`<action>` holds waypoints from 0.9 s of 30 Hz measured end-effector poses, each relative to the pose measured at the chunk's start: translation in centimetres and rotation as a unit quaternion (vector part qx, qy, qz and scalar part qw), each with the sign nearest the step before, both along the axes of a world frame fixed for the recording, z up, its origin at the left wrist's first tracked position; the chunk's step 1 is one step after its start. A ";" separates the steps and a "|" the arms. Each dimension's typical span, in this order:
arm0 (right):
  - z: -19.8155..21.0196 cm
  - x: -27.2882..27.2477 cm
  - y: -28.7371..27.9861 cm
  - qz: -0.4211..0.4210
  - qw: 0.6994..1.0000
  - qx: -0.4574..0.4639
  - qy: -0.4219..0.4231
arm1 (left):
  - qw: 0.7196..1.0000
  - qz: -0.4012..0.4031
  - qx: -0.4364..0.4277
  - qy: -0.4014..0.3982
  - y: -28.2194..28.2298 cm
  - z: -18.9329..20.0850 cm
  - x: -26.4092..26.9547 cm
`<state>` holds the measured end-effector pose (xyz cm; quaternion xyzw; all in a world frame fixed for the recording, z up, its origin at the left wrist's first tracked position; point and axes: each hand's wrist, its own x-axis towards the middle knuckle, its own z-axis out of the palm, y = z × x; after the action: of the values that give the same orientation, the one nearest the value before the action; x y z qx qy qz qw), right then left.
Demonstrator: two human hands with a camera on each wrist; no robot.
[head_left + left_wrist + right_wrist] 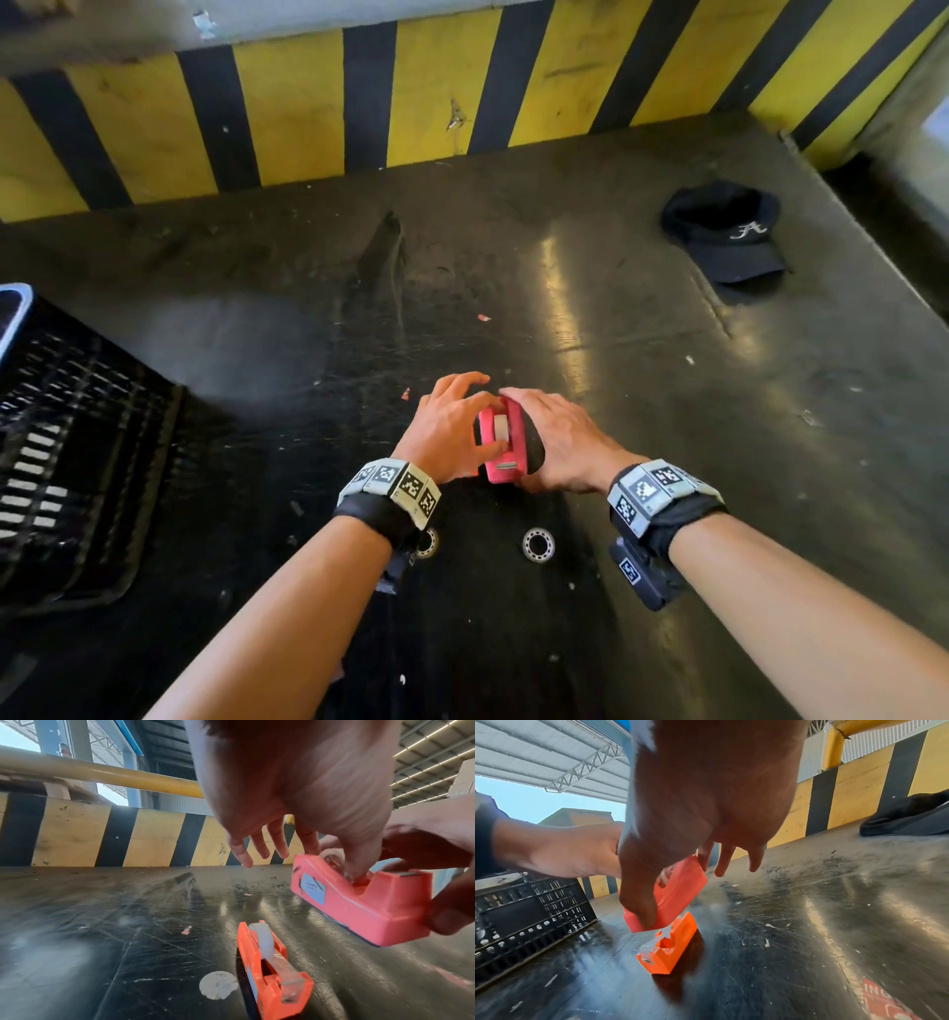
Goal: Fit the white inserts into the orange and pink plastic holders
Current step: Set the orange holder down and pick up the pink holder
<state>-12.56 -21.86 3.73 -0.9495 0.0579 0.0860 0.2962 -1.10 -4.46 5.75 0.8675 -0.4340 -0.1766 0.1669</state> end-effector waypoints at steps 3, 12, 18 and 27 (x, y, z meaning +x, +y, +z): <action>0.1 -0.4 0.4 0.008 1.000 -0.001 0.007 | 1.000 -0.001 0.009 0.015 0.5 0.0 -0.4; -1.1 -0.3 0.7 0.012 1.000 -0.009 0.021 | 1.000 0.001 0.004 0.022 0.7 0.3 -1.0; -2.5 1.0 -1.0 -0.025 0.995 -0.043 0.083 | 0.995 0.032 -0.064 0.070 0.9 1.2 -0.3; -5.9 2.1 -1.5 -0.052 0.986 -0.060 0.147 | 0.984 0.077 -0.080 0.141 1.9 0.0 0.9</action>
<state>-10.48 -23.32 -2.22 -0.9382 0.1549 0.2060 0.2311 -0.21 -2.59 5.74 0.8485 -0.3510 -0.2484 0.3085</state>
